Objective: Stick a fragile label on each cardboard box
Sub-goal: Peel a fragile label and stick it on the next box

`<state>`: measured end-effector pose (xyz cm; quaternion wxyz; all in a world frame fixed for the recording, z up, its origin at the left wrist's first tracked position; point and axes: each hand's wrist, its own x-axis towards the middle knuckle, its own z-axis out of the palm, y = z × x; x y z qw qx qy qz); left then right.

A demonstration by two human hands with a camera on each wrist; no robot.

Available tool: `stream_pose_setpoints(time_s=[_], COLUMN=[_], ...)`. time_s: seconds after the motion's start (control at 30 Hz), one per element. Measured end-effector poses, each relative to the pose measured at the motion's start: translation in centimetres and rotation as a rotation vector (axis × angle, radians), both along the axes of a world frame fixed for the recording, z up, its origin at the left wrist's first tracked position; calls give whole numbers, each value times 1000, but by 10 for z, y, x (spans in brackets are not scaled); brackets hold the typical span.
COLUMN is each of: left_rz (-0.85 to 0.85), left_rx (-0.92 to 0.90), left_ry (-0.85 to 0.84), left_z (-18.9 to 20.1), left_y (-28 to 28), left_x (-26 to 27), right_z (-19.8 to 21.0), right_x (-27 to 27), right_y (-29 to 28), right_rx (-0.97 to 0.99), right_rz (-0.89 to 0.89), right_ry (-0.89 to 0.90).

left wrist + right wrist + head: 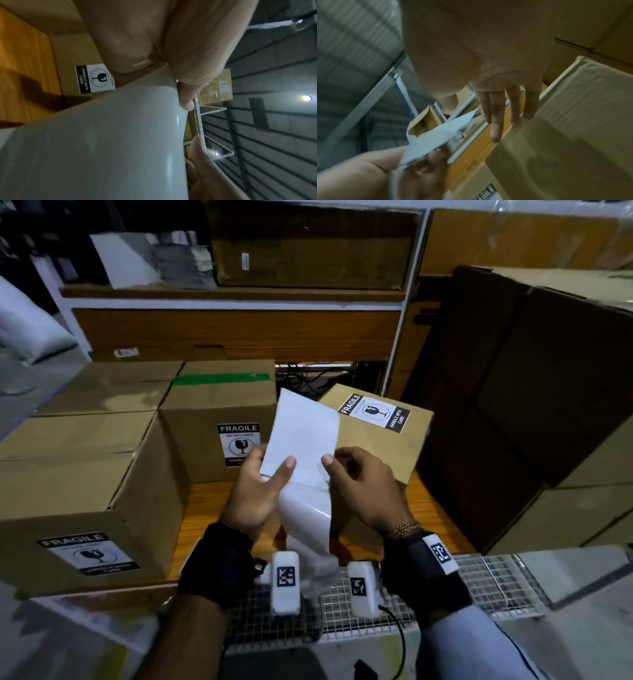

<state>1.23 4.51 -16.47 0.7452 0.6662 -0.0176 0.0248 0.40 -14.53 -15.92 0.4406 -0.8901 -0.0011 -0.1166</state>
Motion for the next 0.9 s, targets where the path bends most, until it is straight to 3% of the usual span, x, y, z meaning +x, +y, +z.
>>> stream_pose_setpoints(time_s=[0.13,0.27,0.33,0.4,0.5,0.6,0.8,0.9], left_rz=[-205,-269,-196,-148,-208,-164,30,81], left_rx=[77,86,287,579,937,1265,1575,1613], left_ry=[-21,-69,-206,-314,-317,-316,-369,-329], left_z=[3,-6,-15,-19,-24,-40,-46,-40], left_y=[-30,-60,-77,-98,-129,-143,-140,-128], left_x=[-5,2,12,18,23,24,27,30], right_z=[1,-3,-9,-16,-33,-53,-97,-119], right_x=[-9,-15,-16,-18,-21,-21,-1,13], right_y=[-23,-67,-97,-127,-162,-184,-204,-206], right_rx=[278,295,230,177,100,37,-62,-34], right_rz=[16,-189,-334,-446,-537,-604,-563,-567], right_ry=[19,-116,-195,-127,54,145,299,330])
